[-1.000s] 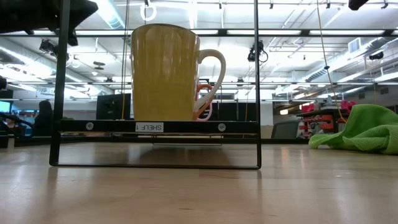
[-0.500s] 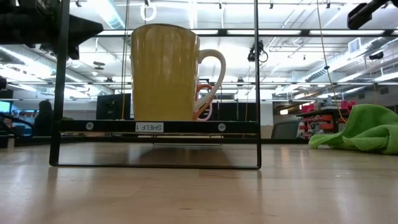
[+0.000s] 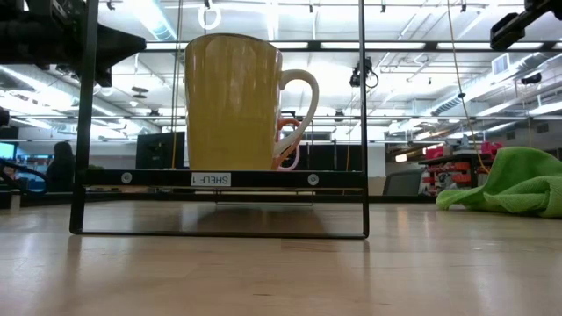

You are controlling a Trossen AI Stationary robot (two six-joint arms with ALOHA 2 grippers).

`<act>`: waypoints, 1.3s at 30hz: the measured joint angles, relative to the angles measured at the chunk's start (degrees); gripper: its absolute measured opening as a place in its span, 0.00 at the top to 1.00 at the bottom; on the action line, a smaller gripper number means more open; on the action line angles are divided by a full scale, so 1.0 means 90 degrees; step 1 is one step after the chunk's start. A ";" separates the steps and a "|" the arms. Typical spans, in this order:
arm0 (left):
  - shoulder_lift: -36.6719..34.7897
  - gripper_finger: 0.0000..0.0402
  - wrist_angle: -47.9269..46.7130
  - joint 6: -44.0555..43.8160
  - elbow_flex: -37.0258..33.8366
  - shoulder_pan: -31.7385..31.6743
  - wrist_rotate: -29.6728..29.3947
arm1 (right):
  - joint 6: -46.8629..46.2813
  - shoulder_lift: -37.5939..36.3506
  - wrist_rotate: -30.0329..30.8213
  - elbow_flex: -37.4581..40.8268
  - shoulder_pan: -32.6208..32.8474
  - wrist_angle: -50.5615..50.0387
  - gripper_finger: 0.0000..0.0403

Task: Stack small to large cups/mugs on shelf
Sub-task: Return to Home Position

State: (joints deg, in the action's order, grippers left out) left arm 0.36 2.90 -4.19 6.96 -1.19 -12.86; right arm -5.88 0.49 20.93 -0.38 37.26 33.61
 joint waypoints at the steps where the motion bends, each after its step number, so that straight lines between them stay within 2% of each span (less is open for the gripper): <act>1: 0.0000 0.93 0.0016 -0.0003 -0.0005 0.0002 0.0000 | 0.0015 0.0000 0.0000 0.0000 0.0000 -0.0002 0.97; 5: 0.0000 0.92 0.0844 0.0009 -0.0505 0.0002 0.0002 | 0.0065 0.0000 0.0000 0.0000 0.0000 -0.0103 0.97; 10: 0.0000 0.94 0.1049 0.0113 -0.0578 -0.0060 -0.0101 | 0.0089 0.0000 -0.0002 -0.0005 0.0000 -0.0261 0.97; 20: 0.0000 0.93 0.0643 0.0265 -0.0714 -0.0091 -0.0151 | 0.0673 0.0003 -0.0002 -0.0005 0.0000 -0.2171 0.97; 30: 0.0000 0.94 0.0113 0.0760 -0.0716 -0.0105 -0.0170 | 0.1487 0.0002 -0.0001 -0.0007 0.0000 -0.2816 0.97; 39: 0.0000 0.93 0.0075 0.0763 -0.0719 -0.0105 -0.0162 | 0.1498 0.0002 -0.0002 -0.0007 0.0000 -0.2982 0.97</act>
State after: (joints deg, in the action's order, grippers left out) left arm 0.36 3.57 2.68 0.49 -2.13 -14.32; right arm 7.60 0.51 20.91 -0.45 37.26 6.76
